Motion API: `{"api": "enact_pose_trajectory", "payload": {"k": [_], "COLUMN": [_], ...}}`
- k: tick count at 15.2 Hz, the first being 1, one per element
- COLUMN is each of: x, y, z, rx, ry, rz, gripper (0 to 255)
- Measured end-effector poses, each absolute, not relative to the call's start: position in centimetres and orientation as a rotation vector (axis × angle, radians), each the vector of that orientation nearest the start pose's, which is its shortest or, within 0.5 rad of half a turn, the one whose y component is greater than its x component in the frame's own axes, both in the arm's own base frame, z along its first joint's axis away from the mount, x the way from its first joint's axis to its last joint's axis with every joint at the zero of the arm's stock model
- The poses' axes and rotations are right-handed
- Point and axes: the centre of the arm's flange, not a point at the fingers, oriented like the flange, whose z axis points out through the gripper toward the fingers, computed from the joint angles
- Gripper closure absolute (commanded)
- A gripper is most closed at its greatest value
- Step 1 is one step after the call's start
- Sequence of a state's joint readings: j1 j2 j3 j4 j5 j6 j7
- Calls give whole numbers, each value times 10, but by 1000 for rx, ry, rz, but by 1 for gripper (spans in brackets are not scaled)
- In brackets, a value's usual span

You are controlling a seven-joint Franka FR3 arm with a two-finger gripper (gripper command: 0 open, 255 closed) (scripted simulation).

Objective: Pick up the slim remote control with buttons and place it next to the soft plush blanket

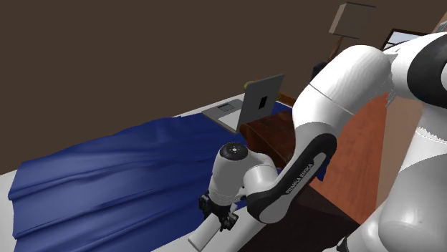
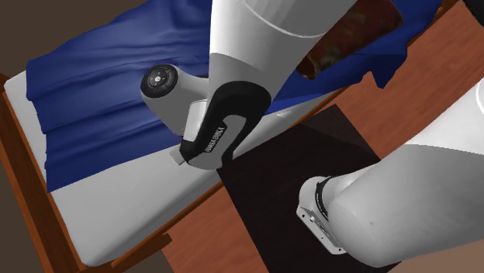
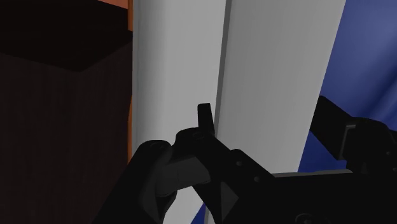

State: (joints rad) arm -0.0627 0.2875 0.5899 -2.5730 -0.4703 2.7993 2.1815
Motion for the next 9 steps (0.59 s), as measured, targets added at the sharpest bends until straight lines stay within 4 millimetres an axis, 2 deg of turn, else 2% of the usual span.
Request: {"api": "enact_pose_trajectory", "payload": {"k": [9], "x": [361], "y": [254], "z": [226], "rx": [-2550], "ry": [1800], "rz": [-7], "gripper": [255]}}
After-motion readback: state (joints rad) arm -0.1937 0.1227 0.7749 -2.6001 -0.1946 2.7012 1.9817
